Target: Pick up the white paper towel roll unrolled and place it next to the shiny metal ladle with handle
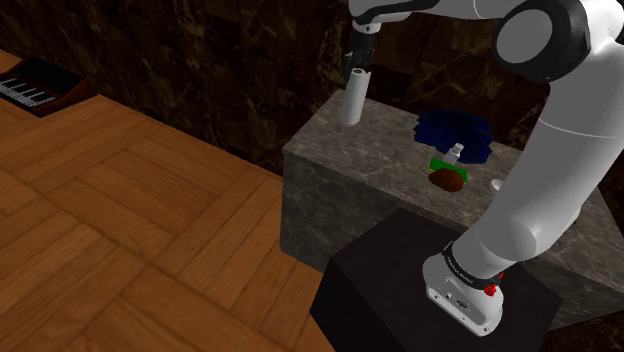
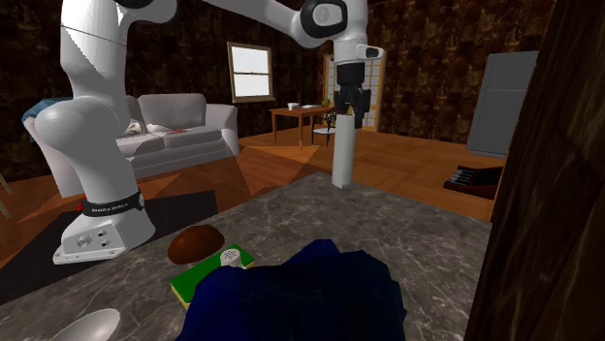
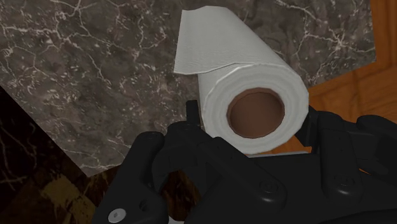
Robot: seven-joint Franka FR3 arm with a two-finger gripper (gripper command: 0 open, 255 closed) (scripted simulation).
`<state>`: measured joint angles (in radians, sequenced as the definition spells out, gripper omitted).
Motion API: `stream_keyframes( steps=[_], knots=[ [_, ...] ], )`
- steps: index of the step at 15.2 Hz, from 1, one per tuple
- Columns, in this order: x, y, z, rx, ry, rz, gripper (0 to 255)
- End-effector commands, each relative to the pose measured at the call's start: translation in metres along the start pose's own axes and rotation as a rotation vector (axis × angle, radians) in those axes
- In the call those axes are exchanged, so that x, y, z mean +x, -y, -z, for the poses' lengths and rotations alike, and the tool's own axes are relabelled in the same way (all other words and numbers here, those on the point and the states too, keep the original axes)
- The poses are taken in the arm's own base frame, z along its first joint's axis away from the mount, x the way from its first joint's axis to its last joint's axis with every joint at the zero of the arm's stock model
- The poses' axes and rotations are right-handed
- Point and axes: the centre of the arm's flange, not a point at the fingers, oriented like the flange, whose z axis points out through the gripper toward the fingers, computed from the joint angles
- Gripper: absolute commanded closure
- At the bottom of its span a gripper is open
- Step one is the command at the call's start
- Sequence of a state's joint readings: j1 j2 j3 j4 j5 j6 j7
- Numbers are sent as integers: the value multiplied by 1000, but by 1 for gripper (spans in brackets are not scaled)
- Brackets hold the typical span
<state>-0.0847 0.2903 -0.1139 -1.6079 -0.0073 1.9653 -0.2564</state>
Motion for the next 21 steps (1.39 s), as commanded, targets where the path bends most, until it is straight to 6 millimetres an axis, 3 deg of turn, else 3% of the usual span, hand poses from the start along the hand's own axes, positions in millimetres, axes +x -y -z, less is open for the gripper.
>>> stream_keyframes(
  steps=[1,8,21],
  knots=[
    [0,-1,11,0,0,0,255],
    [2,-3,48,0,0,0,255],
    [-162,-23,96,0,0,0,255]
  ],
)
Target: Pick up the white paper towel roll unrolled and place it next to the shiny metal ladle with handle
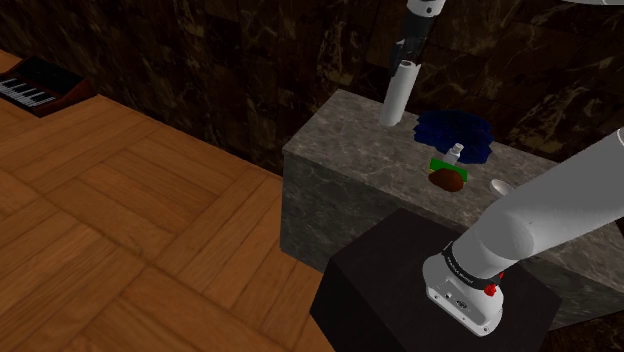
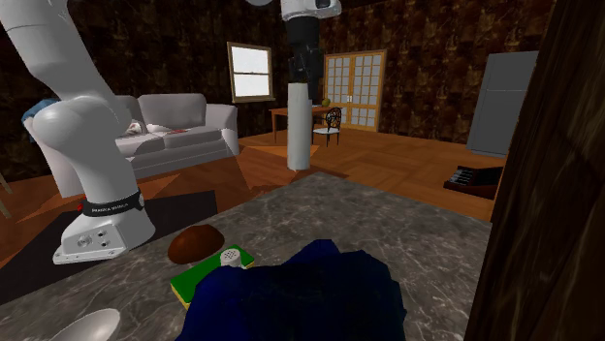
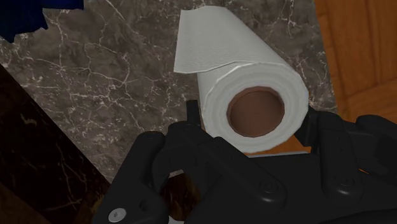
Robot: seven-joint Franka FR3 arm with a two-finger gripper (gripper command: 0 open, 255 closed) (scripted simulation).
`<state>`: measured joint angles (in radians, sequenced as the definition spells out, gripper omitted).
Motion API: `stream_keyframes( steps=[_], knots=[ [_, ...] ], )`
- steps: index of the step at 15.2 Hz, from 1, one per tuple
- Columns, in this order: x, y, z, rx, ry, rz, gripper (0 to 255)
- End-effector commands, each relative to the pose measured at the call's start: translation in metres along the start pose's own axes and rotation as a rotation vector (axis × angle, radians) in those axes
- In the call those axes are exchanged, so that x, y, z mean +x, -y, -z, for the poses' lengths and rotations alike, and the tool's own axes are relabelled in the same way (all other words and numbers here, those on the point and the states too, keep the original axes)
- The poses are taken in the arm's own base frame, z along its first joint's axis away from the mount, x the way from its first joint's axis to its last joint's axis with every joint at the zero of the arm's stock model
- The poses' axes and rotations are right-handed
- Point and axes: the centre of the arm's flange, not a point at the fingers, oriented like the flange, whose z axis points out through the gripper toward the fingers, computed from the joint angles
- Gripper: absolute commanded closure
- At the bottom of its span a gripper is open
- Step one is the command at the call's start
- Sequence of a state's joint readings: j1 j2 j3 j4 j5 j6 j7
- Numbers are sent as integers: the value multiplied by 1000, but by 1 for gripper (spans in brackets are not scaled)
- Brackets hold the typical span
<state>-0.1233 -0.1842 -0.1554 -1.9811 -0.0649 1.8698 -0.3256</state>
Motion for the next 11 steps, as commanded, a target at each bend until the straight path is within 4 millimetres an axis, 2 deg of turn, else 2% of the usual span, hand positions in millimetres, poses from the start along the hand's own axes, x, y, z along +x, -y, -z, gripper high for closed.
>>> stream_keyframes(
  steps=[1,11],
  knots=[
    [-25,-2,7,0,0,1,255],
    [-150,-17,44,0,0,1,255]
  ],
)
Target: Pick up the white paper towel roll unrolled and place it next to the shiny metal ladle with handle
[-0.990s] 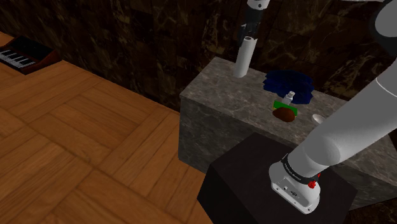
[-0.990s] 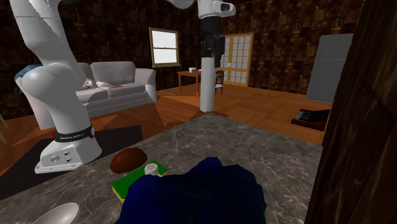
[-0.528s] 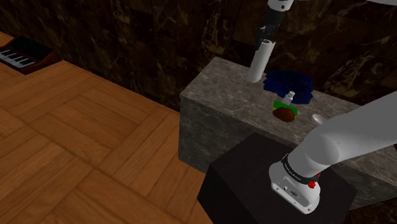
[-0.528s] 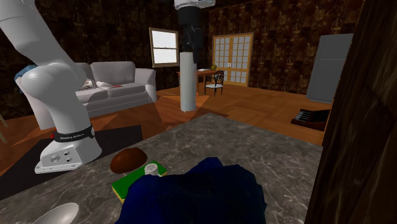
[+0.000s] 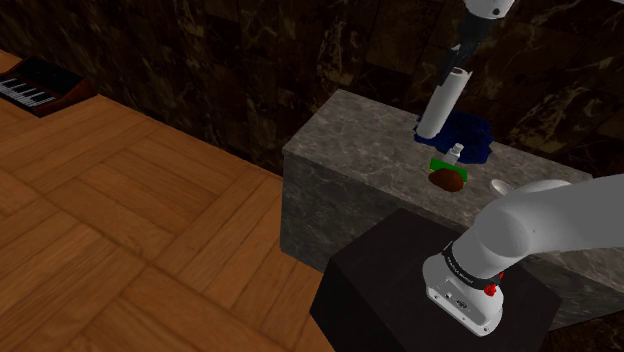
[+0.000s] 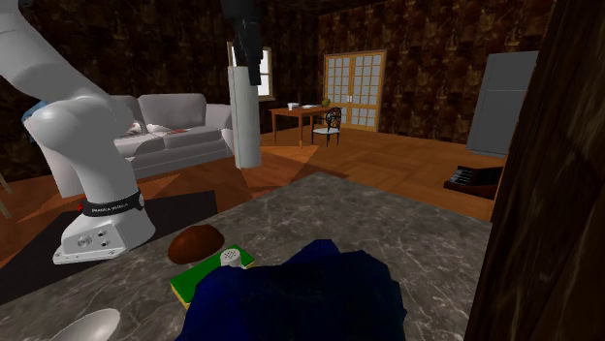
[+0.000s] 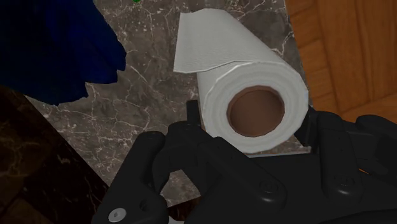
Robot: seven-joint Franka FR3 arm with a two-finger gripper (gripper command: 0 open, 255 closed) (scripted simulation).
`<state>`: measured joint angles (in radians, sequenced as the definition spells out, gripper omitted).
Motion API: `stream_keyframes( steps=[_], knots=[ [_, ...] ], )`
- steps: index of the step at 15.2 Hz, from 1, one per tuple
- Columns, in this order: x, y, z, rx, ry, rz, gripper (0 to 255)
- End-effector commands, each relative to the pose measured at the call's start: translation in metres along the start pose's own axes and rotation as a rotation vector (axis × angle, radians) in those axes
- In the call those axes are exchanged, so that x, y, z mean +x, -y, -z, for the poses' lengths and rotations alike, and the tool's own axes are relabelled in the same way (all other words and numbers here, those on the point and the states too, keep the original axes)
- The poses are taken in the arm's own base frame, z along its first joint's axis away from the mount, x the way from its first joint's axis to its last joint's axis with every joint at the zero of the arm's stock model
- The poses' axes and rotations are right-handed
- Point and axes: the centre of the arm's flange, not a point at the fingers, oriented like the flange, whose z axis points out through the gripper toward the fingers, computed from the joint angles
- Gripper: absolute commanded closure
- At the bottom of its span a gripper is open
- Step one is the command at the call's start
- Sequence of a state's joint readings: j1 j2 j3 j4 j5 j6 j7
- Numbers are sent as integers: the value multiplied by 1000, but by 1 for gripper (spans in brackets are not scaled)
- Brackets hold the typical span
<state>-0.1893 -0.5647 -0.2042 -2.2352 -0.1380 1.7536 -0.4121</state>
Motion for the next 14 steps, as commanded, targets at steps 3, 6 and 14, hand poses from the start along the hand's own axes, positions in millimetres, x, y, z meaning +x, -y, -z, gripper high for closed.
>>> stream_keyframes(
  steps=[3,6,14],
  knots=[
    [-50,-4,17,0,0,0,255],
    [-87,-9,28,0,0,0,255],
    [-188,-21,57,0,0,0,255]
  ],
)
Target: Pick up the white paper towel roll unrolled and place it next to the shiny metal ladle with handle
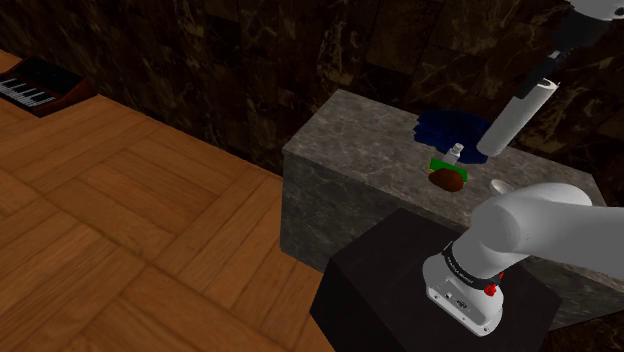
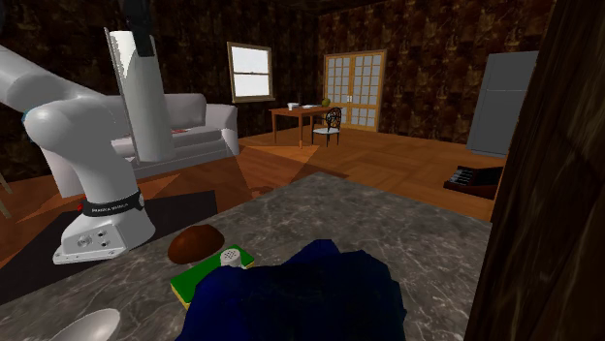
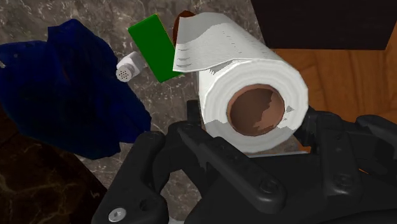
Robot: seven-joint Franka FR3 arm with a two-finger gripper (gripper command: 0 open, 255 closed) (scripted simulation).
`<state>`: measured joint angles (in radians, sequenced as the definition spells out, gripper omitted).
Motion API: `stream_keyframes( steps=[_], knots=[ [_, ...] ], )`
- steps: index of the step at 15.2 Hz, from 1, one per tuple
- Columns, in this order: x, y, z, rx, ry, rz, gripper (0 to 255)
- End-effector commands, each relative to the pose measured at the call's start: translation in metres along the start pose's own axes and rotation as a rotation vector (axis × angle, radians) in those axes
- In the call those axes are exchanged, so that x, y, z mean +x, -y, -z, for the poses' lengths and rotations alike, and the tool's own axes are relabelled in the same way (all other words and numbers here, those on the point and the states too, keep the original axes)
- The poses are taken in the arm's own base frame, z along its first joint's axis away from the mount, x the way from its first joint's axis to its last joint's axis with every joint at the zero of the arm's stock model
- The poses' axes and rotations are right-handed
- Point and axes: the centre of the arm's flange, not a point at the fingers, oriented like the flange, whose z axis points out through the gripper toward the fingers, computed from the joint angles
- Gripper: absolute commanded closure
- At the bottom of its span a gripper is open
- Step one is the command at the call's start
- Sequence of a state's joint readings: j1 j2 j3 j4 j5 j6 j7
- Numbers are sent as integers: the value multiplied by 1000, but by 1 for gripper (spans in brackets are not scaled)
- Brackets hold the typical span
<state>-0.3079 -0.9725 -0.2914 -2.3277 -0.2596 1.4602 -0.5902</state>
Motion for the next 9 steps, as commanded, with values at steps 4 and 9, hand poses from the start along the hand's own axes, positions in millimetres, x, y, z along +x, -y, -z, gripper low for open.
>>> stream_keyframes(
  steps=[4,9],
  knots=[
    [-62,-7,18,1,1,1,255],
    [-125,-15,36,1,1,1,255]
  ],
)
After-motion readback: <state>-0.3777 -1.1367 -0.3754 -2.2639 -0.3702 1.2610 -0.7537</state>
